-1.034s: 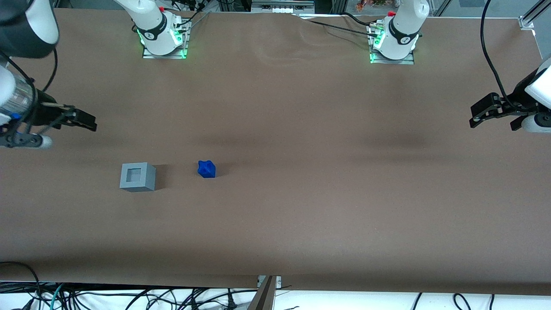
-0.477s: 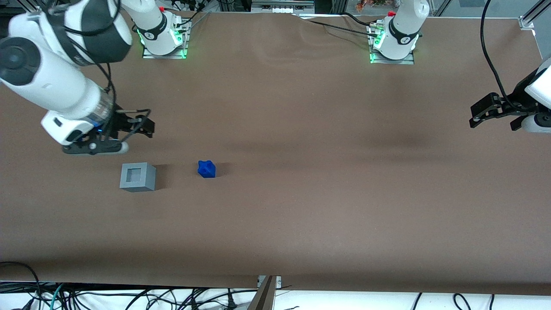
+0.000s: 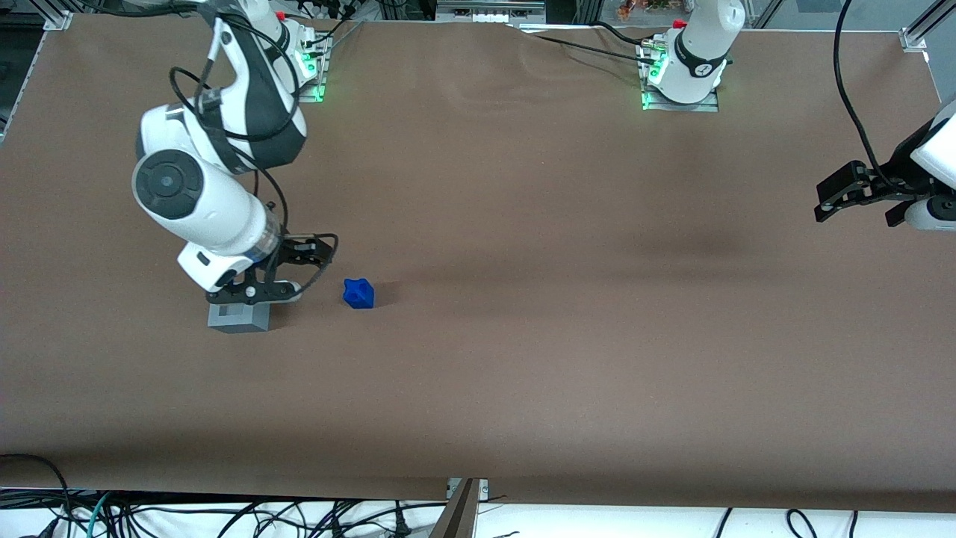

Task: Insert blue part into gray base with right arm
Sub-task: 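Move the right gripper to the blue block and grasp it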

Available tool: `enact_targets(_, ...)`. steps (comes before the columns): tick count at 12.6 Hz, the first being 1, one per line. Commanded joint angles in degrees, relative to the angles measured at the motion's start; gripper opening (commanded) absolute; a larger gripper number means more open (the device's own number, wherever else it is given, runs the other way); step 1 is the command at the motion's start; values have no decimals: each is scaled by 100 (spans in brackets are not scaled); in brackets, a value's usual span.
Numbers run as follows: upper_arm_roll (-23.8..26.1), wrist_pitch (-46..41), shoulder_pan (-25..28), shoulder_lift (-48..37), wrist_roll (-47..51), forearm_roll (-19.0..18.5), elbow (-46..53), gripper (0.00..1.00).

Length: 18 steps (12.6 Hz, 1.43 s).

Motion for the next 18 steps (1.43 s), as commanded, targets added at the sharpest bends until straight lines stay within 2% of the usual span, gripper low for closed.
enact_targets(1,-22,234,21,227,116,131,115,100)
enact_targets(3,-22,454,29,438,81,517,115,100)
enact_targets(9,-22,832,143,1080,72,518,97,100)
enact_targets(18,-31,982,354,1546,72,466,1,100)
